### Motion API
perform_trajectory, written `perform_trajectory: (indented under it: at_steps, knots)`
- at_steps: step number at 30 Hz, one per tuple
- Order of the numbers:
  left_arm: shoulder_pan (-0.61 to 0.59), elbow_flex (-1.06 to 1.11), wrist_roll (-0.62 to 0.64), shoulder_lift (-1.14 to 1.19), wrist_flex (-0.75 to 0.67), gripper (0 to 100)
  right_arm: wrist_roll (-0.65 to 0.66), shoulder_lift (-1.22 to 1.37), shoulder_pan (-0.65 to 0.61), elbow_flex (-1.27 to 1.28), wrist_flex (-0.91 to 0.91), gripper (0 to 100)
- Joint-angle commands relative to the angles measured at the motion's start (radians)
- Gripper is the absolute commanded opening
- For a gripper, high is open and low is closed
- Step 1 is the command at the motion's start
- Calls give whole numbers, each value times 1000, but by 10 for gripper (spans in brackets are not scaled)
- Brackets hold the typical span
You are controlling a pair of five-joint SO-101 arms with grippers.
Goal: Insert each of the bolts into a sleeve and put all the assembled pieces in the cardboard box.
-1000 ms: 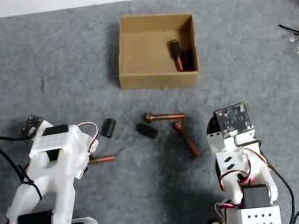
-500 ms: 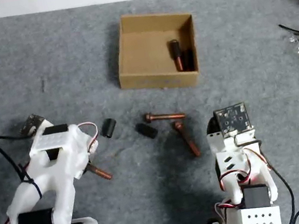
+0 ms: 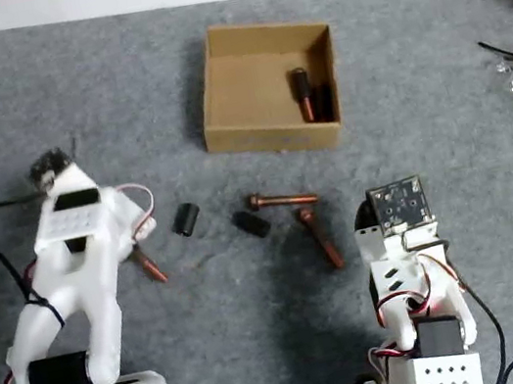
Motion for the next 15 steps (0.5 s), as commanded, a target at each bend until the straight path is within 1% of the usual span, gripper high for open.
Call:
perform_trajectory:
  at_steps: [1,7,11,13,15]
  knots:
    - [-7,-228,-106,-16,124,6,11,-15,13,113,-45,5]
    - [-4,-549,-264,-16,313,6,11,-15,13,113,-45,5]
    - [-7,-776,-433,-16,341,6,11,-15,13,113,-45,5]
    - [-5,-885,-476,-16,341,6,11,-15,13,113,-45,5]
    - [-5,-987,-480,-16,350,6,11,-15,13,113,-45,5]
